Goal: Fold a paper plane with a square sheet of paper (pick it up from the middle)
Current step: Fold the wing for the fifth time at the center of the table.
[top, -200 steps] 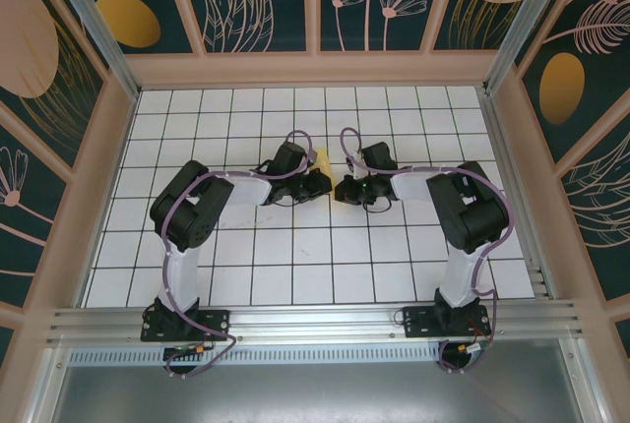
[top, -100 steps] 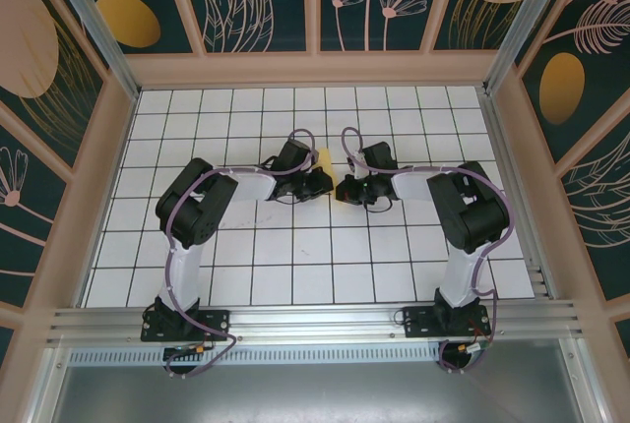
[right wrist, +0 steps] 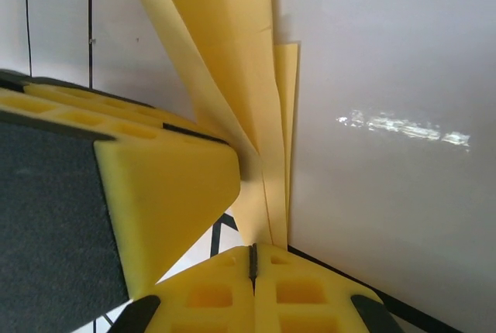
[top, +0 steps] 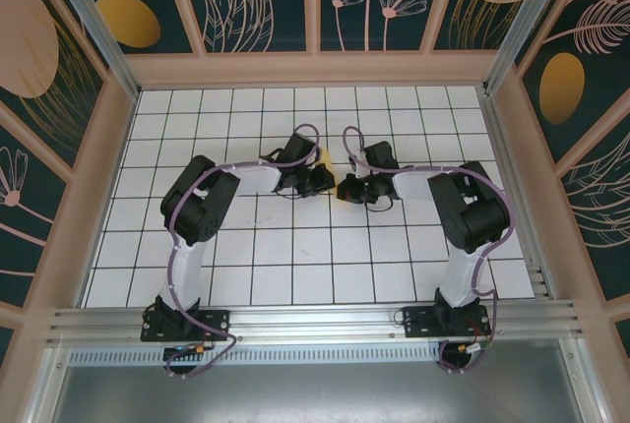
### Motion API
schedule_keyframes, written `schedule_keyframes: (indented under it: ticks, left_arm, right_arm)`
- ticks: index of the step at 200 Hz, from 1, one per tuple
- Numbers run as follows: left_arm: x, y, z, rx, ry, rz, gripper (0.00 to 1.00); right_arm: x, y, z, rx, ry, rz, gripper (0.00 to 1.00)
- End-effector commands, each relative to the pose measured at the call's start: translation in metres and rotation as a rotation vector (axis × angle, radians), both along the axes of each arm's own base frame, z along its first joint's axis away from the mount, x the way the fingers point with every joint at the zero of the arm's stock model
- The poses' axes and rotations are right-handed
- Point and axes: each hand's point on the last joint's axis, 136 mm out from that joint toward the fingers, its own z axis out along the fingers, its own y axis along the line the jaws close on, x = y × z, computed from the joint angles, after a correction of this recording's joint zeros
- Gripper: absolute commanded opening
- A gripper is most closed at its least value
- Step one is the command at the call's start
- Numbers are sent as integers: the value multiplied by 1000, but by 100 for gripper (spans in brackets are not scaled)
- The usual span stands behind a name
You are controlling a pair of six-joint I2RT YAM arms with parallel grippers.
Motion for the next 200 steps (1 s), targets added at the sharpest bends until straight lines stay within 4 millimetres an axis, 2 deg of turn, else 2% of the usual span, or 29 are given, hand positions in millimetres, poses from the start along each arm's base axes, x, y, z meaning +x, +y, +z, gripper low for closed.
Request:
schedule_keyframes:
  ticks: [1,54,107,200]
  left_arm:
    - [42,25,-10,80,-94,93,16]
    - [62,34,-4,75,-124,102,18]
    - [76,50,-8,107,-136,117,19]
    - [116,74,-4,166,-199,139,20]
  right_arm:
    - [-49,-28,-51,-152,194,10,0]
    - [-49,-28,-51,-154,195,9,0]
    - [-51,-30,-53,-161,199,8,0]
    - [-52,-30,-54,-163,203,10,0]
